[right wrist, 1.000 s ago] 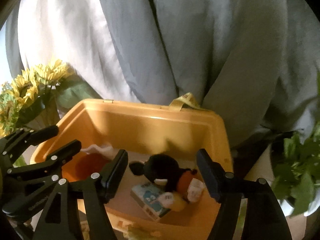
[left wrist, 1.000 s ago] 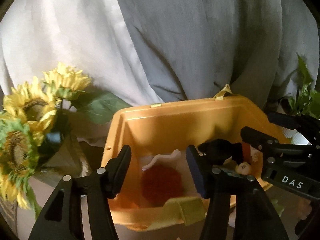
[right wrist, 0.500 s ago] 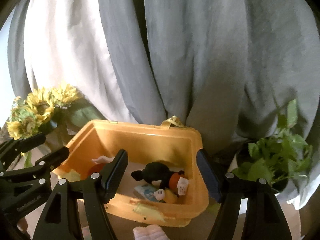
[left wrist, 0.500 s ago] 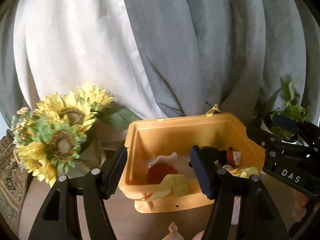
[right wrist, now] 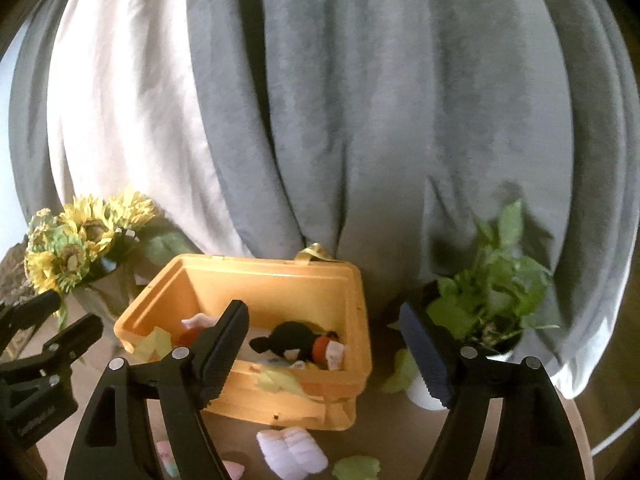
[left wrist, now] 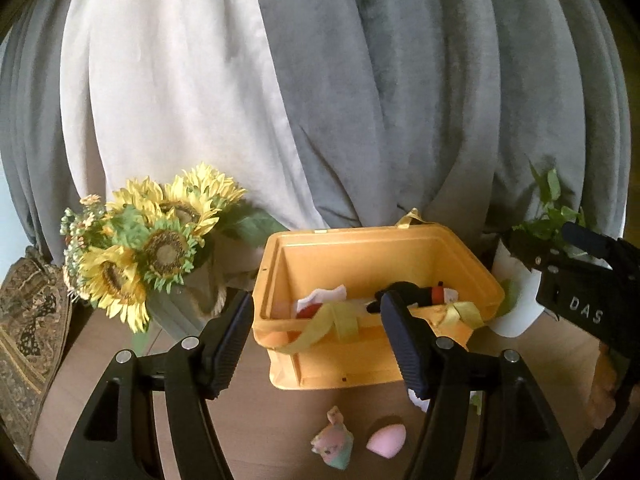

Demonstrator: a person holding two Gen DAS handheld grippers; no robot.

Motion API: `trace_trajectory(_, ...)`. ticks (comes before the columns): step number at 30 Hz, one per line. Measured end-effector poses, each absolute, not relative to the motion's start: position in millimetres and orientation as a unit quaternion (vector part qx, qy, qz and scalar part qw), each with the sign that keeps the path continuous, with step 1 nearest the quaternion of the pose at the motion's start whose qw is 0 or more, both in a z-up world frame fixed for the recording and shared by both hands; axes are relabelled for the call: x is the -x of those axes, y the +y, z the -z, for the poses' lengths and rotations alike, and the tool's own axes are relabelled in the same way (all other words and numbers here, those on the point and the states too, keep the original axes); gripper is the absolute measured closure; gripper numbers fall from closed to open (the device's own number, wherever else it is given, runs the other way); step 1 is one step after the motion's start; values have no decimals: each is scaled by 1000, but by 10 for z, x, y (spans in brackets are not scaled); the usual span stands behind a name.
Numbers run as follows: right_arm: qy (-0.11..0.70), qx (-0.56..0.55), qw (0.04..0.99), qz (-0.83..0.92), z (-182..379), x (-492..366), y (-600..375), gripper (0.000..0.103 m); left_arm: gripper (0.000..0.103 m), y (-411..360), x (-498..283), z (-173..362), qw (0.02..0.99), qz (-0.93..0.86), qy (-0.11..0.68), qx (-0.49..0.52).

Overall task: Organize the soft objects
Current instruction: 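Lift both open tools out of the crate and lower toward the table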

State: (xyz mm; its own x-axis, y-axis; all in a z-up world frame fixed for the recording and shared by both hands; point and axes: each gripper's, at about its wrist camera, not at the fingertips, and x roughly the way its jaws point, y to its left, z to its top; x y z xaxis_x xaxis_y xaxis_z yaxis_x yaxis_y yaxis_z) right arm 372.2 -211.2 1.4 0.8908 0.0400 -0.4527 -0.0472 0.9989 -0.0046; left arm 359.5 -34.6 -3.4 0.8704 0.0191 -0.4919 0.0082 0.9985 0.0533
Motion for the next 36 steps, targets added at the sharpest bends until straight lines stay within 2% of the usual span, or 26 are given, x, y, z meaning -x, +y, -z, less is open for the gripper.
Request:
trace_trajectory(15,227,12,974,-1,95,-3206,-2330,24,38,-568,-3100,215,971,13,240,-12)
trace_trajectory(36,276,-5,961,-5,541,-2957,-2577,24,38,-861,-2861,636,959,34,279,-28)
